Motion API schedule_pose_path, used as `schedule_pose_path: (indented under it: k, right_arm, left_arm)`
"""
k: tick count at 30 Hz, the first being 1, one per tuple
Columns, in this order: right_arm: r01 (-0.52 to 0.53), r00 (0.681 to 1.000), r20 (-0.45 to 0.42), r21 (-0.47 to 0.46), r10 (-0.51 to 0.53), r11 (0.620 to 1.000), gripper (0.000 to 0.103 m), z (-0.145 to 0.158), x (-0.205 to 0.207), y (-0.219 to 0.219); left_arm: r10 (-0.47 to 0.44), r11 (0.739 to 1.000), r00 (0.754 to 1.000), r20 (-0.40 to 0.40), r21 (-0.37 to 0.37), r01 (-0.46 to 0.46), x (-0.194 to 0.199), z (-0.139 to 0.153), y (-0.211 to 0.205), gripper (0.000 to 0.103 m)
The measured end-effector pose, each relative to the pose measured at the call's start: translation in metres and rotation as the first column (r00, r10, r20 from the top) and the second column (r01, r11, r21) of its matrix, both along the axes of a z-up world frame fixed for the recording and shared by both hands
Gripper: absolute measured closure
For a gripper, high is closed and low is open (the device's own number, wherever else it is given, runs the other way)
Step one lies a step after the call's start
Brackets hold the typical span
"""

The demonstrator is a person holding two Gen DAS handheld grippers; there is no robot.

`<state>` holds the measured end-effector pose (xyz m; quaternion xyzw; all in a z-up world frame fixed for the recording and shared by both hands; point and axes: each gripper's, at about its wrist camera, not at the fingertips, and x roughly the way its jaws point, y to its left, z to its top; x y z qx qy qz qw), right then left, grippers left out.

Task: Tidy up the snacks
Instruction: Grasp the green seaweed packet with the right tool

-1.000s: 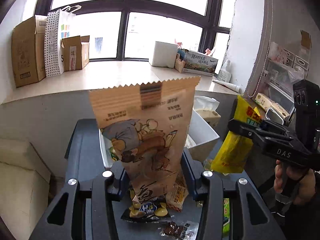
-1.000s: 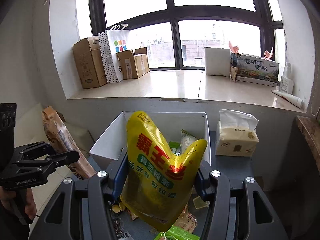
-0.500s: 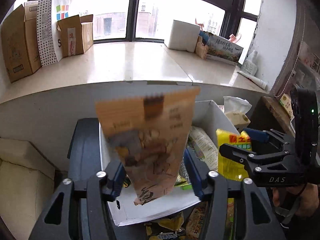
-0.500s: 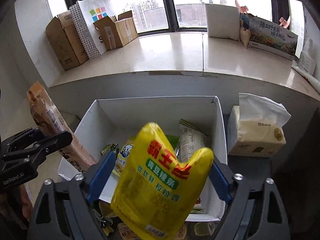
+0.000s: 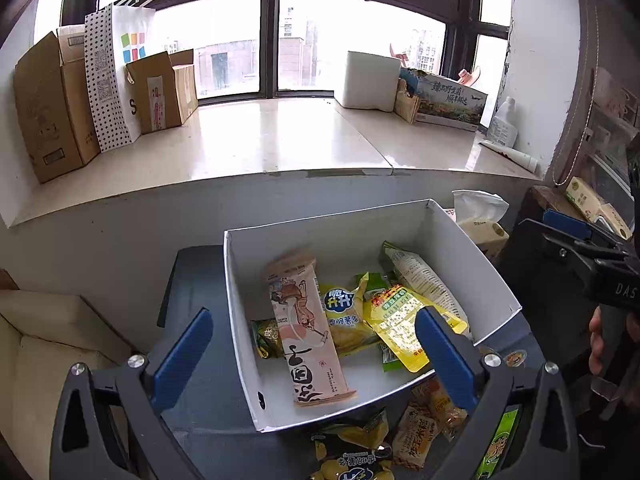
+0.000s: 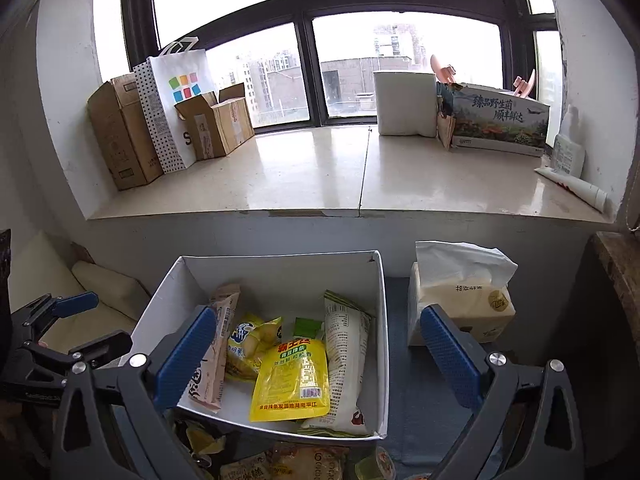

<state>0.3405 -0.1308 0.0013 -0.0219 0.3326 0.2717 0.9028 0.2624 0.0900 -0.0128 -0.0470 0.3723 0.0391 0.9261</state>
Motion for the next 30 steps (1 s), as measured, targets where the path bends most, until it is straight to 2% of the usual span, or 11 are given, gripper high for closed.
schedule_pose_path:
  k: [4, 7, 10, 13, 15, 18, 20, 23, 25, 30]
  right_arm:
    - [-0.034, 0.999, 0.033, -0.013, 0.035, 0.999, 0.0, 0.005, -0.024, -0.003]
    - [-0.05, 0.998, 0.043, 0.011, 0.05, 0.999, 0.0, 0.003, -0.047, -0.013]
    - [-0.019, 1.0, -0.005, 0.062, 0.019, 0.998, 0.0, -0.007, -0.074, -0.034]
    - [0.072, 0.997, -0.04, 0.056, -0.07, 0.996, 0.0, -0.029, -0.11, -0.057]
    - [0.163, 0.984, -0.081, 0.054, -0.158, 0.985, 0.0, -0.049, -0.133, -0.073]
    - [0.241, 0.959, -0.161, 0.028, -0.234, 0.97, 0.0, -0.084, -0.161, -0.088]
    - [0.251, 0.947, -0.206, -0.003, -0.246, 0.968, 0.0, -0.104, -0.175, -0.089]
    - [0.228, 0.945, -0.22, -0.079, -0.24, 0.97, 0.0, -0.124, -0.185, -0.076]
    - [0.222, 0.943, -0.23, -0.097, -0.239, 0.97, 0.0, -0.133, -0.186, -0.07]
    - [0.203, 0.937, -0.258, -0.145, -0.235, 0.968, 0.0, -0.15, -0.185, -0.059]
  left_arm:
    - [-0.007, 1.0, 1.0, 0.017, 0.008, 0.006, -0.014, 0.004, -0.006, 0.0]
    - [-0.021, 1.0, 0.998, 0.054, -0.006, 0.022, -0.037, 0.008, -0.013, 0.0]
    - [-0.052, 0.998, 0.995, 0.09, -0.04, 0.056, -0.071, 0.009, -0.018, 0.0]
    - [-0.064, 0.996, 0.993, 0.102, -0.055, 0.07, -0.107, 0.003, -0.028, 0.0]
    - [-0.076, 0.994, 0.99, 0.117, -0.071, 0.084, -0.133, -0.003, -0.035, 0.0]
    - [-0.069, 0.995, 0.992, 0.104, -0.069, 0.077, -0.164, -0.015, -0.048, 0.0]
    - [-0.074, 0.993, 0.992, 0.098, -0.081, 0.082, -0.182, -0.024, -0.054, 0.0]
    - [-0.055, 0.995, 0.995, 0.086, -0.078, 0.062, -0.199, -0.035, -0.058, 0.0]
    - [-0.035, 0.996, 0.996, 0.084, -0.078, 0.042, -0.207, -0.039, -0.059, 0.0]
    - [-0.057, 0.996, 0.996, 0.063, -0.07, 0.061, -0.213, -0.048, -0.063, 0.0]
